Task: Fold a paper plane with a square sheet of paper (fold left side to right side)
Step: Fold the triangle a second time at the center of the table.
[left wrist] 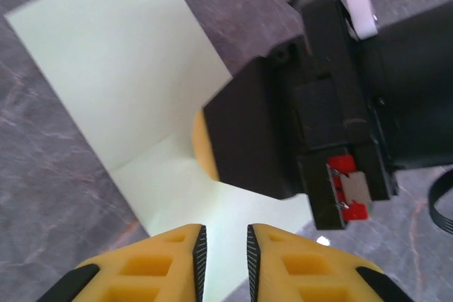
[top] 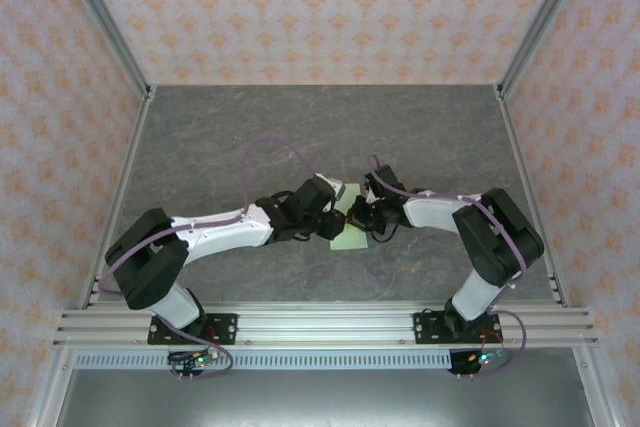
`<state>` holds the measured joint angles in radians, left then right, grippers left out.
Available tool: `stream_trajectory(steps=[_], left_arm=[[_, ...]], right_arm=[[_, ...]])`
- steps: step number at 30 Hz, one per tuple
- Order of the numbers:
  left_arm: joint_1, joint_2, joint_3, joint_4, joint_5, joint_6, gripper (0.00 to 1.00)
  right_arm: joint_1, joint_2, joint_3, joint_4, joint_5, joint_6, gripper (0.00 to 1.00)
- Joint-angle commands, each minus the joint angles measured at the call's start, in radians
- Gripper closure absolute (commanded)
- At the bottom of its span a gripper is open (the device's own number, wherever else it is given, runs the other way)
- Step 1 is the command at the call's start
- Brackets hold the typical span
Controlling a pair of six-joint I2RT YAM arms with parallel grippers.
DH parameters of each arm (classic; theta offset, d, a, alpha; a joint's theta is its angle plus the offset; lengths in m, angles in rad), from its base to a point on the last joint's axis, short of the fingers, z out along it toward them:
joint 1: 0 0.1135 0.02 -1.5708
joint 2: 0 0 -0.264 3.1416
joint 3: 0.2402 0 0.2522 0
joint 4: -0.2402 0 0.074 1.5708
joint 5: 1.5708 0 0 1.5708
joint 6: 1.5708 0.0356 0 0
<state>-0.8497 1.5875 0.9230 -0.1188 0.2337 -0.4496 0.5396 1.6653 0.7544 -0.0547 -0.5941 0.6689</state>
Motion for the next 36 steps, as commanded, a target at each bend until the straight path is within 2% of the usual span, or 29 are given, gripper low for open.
stream_trajectory(steps=[1,8,16,36], left_arm=[[0.004,0.035,-0.014,0.028,0.108,-0.039,0.77],[0.004,0.136,0.018,0.037,0.177,-0.053,0.8],[0.004,0.194,0.014,0.023,0.155,-0.08,0.81],[0.003,0.098,-0.174,0.071,0.131,-0.176,0.88]], right_arm=[[0.003,0.028,-0.004,-0.108,0.079,-0.021,0.94],[0.009,0.028,0.0,-0.111,0.076,-0.025,0.94],[0.011,0.027,0.006,-0.123,0.077,-0.032,0.94],[0.011,0.027,0.02,-0.163,0.095,-0.05,0.94]])
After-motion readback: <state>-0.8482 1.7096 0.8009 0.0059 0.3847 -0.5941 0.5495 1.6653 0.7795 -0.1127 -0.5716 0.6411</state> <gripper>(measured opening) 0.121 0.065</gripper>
